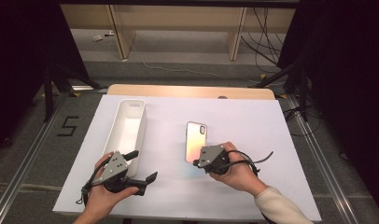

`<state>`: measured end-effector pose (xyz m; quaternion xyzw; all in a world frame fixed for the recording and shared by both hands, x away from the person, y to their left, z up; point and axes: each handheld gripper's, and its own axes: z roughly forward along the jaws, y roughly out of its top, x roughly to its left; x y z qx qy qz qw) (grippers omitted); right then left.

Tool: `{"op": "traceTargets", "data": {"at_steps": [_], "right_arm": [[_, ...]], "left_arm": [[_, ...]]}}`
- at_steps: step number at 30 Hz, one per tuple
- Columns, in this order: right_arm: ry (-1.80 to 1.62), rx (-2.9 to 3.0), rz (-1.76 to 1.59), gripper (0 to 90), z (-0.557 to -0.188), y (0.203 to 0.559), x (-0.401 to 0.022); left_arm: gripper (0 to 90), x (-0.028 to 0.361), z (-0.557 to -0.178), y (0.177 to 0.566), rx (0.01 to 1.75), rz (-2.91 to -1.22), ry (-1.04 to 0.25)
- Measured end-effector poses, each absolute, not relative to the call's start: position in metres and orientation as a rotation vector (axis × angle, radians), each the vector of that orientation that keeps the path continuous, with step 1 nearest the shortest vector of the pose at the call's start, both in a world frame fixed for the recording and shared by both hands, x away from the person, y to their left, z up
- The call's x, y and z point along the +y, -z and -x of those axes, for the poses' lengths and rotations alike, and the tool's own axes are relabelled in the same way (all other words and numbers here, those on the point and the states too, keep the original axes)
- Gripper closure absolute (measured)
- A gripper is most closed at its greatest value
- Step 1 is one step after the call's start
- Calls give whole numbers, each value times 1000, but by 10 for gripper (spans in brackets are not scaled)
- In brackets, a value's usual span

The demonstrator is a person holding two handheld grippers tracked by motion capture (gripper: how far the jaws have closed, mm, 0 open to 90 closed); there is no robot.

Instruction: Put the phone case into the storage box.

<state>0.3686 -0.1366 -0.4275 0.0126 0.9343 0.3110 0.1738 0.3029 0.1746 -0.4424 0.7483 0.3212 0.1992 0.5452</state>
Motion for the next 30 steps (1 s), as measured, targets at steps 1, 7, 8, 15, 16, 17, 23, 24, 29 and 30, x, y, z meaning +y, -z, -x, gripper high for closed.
{"op": "traceTargets", "data": {"at_steps": [1, 7, 8, 15, 16, 17, 23, 24, 29, 30], "right_arm": [[-886, 2645, -28, 887, -369, 428, -137], [-921, 2640, -39, 888, -367, 427, -136], [-928, 2644, -38, 888, -367, 427, -136], [-957, 2638, -35, 888, -365, 426, -134], [-964, 2631, -25, 887, -366, 426, -134], [-969, 2627, -12, 888, -366, 426, -134], [-983, 2611, 1, 887, -365, 427, -132], [-988, 2616, -1, 888, -365, 427, -132], [-990, 2608, 7, 887, -364, 427, -131], [-992, 2607, 7, 887, -364, 427, -131]], "left_arm": [[30, 175, -303, 442, 762, -1775, -473], [31, 176, -304, 441, 751, -1777, -481], [31, 176, -305, 440, 751, -1773, -479], [46, 175, -311, 432, 778, -1737, -471], [48, 174, -313, 431, 785, -1739, -476], [51, 174, -315, 430, 787, -1739, -479], [63, 170, -327, 424, 806, -1753, -473], [64, 168, -330, 424, 807, -1754, -471], [75, 160, -343, 419, 827, -1769, -471], [77, 158, -344, 418, 830, -1768, -465]]}}
